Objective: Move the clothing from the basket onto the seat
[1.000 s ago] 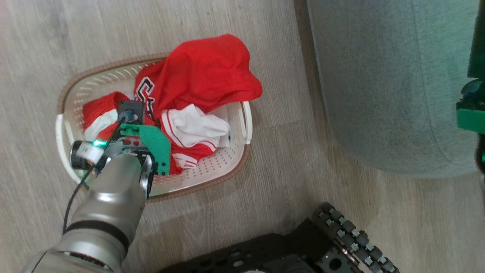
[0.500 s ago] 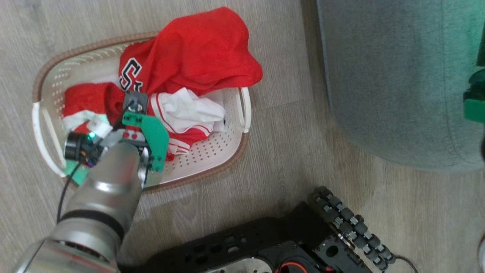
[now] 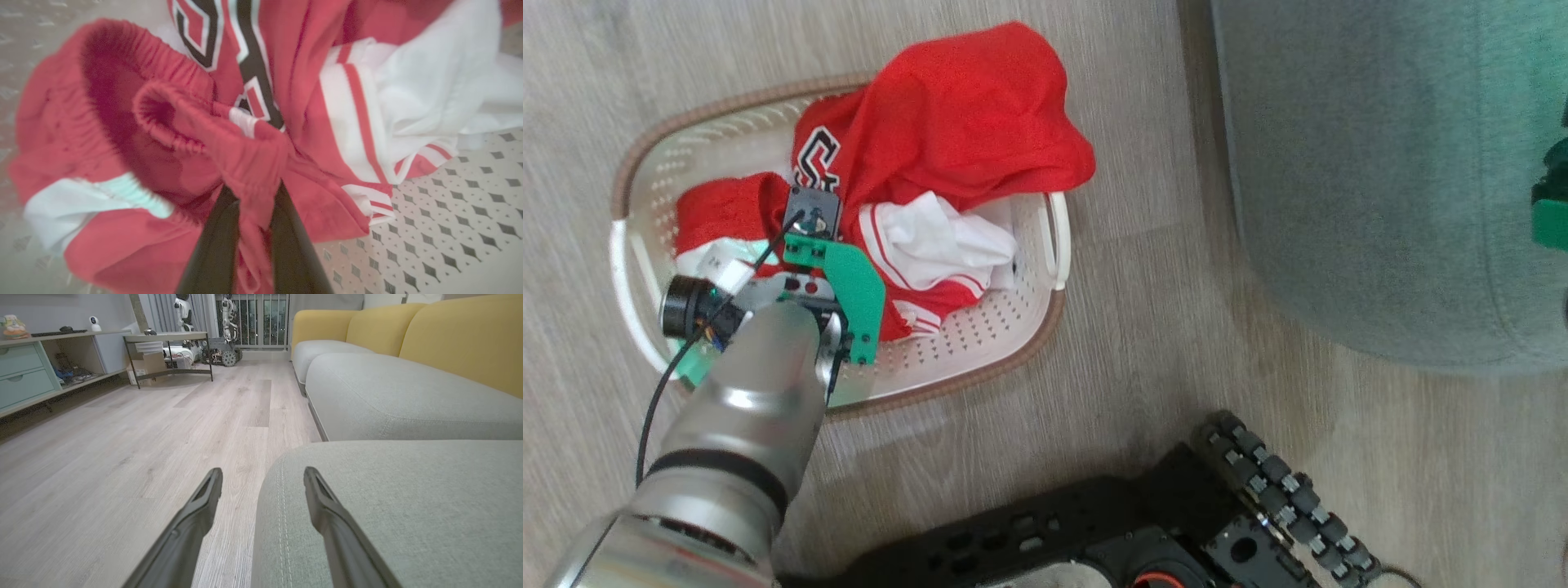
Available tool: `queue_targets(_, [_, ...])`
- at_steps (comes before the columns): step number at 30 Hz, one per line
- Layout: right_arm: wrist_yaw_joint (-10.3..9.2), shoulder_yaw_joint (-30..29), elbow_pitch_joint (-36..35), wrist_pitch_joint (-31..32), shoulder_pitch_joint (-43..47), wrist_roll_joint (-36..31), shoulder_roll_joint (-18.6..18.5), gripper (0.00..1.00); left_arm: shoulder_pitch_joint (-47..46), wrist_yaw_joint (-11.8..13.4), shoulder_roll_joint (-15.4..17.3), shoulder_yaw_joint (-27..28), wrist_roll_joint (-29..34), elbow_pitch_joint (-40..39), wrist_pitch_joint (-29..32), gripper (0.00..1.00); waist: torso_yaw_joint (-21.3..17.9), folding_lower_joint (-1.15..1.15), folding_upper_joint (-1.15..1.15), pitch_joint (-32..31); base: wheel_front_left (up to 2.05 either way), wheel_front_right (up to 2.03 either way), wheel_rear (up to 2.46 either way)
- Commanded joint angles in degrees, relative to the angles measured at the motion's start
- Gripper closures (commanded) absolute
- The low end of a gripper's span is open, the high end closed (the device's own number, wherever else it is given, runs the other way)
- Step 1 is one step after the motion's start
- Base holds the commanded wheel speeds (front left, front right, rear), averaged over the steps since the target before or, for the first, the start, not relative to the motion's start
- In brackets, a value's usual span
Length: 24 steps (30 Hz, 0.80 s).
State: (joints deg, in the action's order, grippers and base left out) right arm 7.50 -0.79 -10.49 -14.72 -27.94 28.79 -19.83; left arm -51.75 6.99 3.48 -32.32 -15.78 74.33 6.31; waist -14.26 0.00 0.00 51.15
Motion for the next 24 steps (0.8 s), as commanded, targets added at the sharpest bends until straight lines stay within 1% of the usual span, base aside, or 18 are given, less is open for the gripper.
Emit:
queue_targets(1, [-0.01,0.3,-1.31,-0.28,1.33,-0.16,-0.25,0.0,2.39,-0.27,0.58,1.18,-0.48,-0.38,-0.97,1.0,0.28,0.0,0.0,-1.78,0.0,0.0,0.0])
queue_targets(7, [-0.01,0.99,-0.41,-0.28,2.7,-0.59,0.18,0.0,5.49,-2.21,0.16,1.74,-2.33,-0.38,-6.16,1.0,1.63,0.0,0.0,-7.91,0.0,0.0,0.0])
queue_targets(15, [-0.01,1.54,0.76,-0.28,5.77,-1.37,-0.33,0.0,9.21,-4.79,-0.52,1.51,-4.86,-0.85,-13.04,1.0,4.9,0.0,0.0,-16.9,0.0,0.0,0.0])
queue_targets(19, [-0.01,2.18,1.41,-0.28,7.55,-1.94,-0.42,0.0,11.58,-6.71,-0.57,-0.06,-7.52,-4.39,-16.07,1.0,6.6,0.0,0.0,-21.64,0.0,0.0,0.0])
queue_targets(23, [-0.01,2.69,2.12,-0.28,9.56,-2.57,-0.43,0.0,13.86,-7.19,-0.58,-2.74,-10.4,-8.06,-17.91,1.0,8.47,0.0,0.0,-26.53,0.0,0.0,0.0])
queue_targets(24, [-0.01,2.93,2.41,-0.28,10.56,-2.9,-0.42,0.0,14.95,-7.42,-0.59,-3.63,-12.33,-9.96,-18.79,1.0,9.35,0.0,0.0,-28.91,0.0,0.0,0.0])
